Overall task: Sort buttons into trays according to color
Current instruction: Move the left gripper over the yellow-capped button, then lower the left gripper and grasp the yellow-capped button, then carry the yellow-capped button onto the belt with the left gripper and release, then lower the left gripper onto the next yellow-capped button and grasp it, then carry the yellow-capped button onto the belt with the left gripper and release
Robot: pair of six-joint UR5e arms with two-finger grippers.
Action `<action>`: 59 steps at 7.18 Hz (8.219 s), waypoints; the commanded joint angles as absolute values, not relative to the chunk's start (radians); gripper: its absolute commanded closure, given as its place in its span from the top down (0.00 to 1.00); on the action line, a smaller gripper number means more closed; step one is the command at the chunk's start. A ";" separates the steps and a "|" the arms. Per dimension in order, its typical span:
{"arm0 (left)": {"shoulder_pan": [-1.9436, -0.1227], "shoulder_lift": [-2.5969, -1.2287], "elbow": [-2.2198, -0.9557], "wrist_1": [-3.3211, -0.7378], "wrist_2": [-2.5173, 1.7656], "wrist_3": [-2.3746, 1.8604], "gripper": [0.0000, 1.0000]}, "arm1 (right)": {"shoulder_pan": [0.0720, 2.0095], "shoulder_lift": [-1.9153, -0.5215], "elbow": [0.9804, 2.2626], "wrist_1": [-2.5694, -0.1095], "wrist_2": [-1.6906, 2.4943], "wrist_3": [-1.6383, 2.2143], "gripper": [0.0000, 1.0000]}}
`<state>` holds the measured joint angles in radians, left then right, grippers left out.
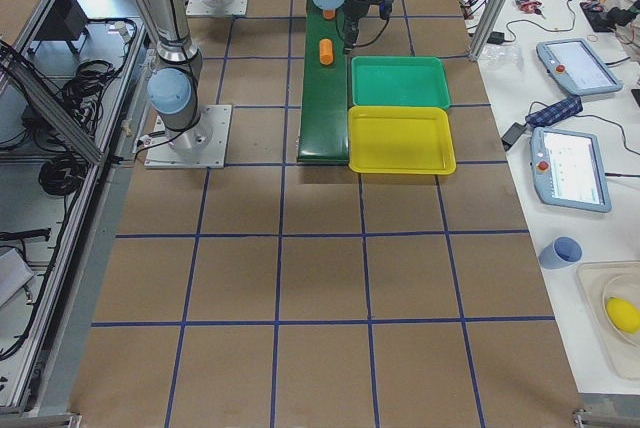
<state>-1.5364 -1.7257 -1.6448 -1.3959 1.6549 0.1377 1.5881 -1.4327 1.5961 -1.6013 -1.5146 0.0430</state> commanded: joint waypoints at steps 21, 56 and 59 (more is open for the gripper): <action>-1.358 -1.829 -1.730 -1.201 1.562 0.294 0.00 | 1.586 -1.434 1.598 -1.601 -1.516 0.044 1.00; -1.216 -1.824 -2.129 -0.847 1.632 0.227 0.00 | 1.575 -1.440 1.620 -1.605 -1.517 0.048 1.00; -1.245 -1.755 -2.001 -0.952 1.631 0.224 0.00 | 1.575 -1.442 1.618 -1.647 -1.499 0.060 1.00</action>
